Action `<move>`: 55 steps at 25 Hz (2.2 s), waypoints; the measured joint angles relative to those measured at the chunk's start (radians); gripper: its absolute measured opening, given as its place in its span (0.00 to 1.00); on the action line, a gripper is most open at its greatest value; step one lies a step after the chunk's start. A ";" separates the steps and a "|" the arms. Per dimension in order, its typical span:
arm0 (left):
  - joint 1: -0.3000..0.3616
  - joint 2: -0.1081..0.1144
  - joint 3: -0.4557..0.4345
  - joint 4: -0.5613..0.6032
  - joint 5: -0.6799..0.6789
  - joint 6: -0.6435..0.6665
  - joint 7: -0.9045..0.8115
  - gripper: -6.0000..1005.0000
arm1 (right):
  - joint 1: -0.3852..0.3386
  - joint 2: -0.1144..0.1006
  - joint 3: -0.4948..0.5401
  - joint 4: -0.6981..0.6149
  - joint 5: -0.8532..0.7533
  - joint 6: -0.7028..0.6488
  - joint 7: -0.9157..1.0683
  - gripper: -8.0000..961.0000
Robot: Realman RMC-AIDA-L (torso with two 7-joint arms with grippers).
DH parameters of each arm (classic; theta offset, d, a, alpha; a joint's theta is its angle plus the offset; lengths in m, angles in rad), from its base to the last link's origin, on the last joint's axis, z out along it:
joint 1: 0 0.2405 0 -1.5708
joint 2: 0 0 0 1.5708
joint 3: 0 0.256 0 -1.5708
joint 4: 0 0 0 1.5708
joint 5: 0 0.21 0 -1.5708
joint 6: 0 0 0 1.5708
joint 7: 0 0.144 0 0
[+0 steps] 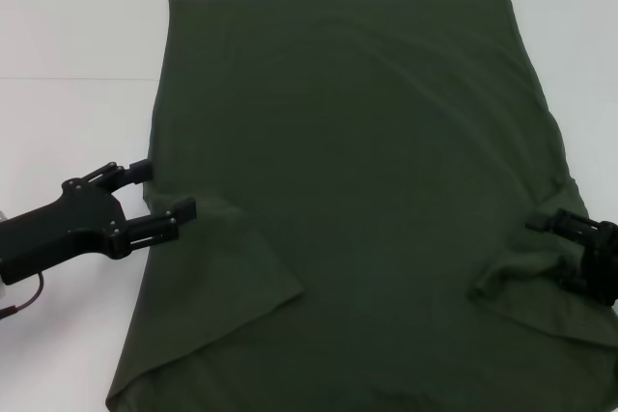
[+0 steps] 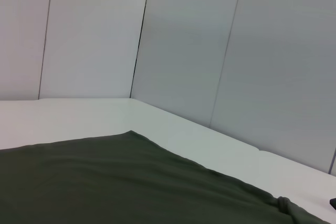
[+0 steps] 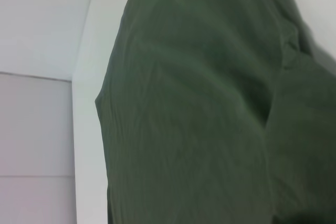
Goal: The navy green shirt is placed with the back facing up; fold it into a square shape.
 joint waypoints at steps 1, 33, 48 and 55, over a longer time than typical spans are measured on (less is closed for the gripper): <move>-0.001 0.000 0.000 0.000 0.000 0.000 0.000 0.93 | -0.002 0.001 0.005 0.000 0.000 0.001 -0.001 0.87; 0.001 0.000 -0.001 0.003 0.000 0.002 0.000 0.93 | 0.158 0.015 -0.061 0.000 -0.003 0.017 -0.056 0.82; 0.007 -0.003 -0.003 -0.010 -0.013 0.004 -0.026 0.93 | 0.167 0.010 -0.135 -0.013 0.040 -0.057 -0.151 0.82; 0.007 0.011 -0.003 -0.004 -0.021 0.062 -0.240 0.93 | 0.056 -0.023 -0.133 -0.160 0.110 -0.316 -0.326 0.82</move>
